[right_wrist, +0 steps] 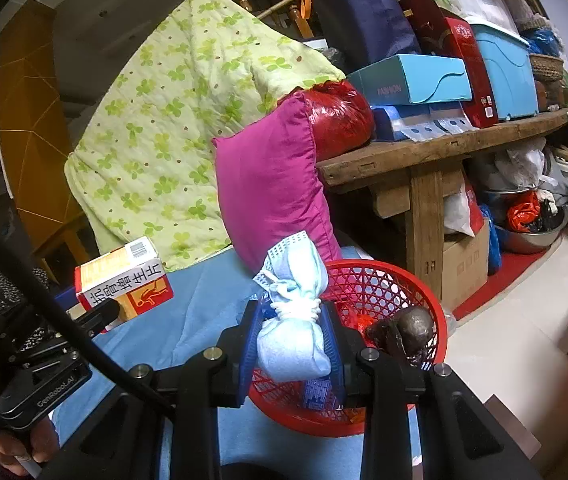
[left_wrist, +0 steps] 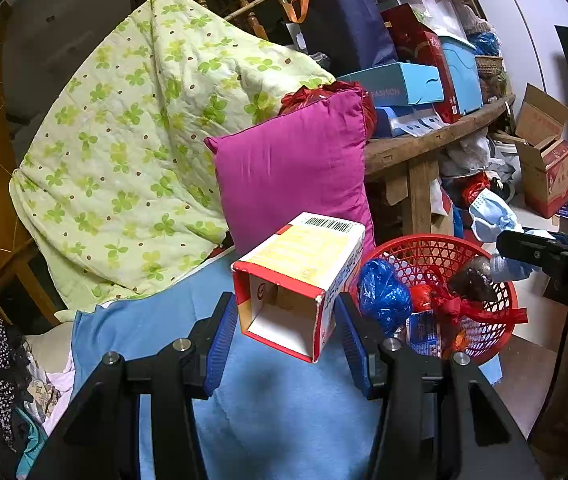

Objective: Collect trash

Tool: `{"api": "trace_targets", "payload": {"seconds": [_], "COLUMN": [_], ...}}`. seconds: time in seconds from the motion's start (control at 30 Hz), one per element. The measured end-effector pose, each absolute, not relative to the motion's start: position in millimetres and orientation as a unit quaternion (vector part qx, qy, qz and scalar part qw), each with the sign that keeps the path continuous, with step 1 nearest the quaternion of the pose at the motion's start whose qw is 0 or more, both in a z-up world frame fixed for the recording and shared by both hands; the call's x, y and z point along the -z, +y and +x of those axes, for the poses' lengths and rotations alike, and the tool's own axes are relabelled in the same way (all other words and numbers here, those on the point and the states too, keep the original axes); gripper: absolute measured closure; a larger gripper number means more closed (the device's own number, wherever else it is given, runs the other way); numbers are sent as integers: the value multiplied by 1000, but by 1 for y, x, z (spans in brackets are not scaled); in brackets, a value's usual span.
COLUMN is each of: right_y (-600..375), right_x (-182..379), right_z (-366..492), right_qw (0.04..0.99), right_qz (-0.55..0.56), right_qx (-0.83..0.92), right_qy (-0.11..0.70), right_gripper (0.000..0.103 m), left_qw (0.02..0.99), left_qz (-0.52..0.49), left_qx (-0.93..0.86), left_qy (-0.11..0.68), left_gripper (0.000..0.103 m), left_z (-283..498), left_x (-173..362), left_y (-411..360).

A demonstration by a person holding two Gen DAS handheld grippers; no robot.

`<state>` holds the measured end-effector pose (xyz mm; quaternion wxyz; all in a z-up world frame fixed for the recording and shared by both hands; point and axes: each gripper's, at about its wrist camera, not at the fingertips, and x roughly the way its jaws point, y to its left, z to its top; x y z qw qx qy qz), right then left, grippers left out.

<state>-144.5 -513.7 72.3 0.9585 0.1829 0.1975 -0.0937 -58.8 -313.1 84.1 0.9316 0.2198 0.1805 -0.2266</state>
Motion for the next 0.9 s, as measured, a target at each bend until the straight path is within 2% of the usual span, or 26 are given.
{"api": "trace_targets", "payload": {"seconds": [0.9], "right_y": [-533], "right_x": [-54], "right_z": [-141], "right_qw": [950], "right_qz": [200], "right_qx": [113], "right_qy": [212], "right_gripper": [71], "left_qw": [922], "left_qz": [222], "left_qx": [254], "left_qy": [191], "left_gripper": [51], "left_z": [-53], "left_x": [-70], "left_y": [-336]}}
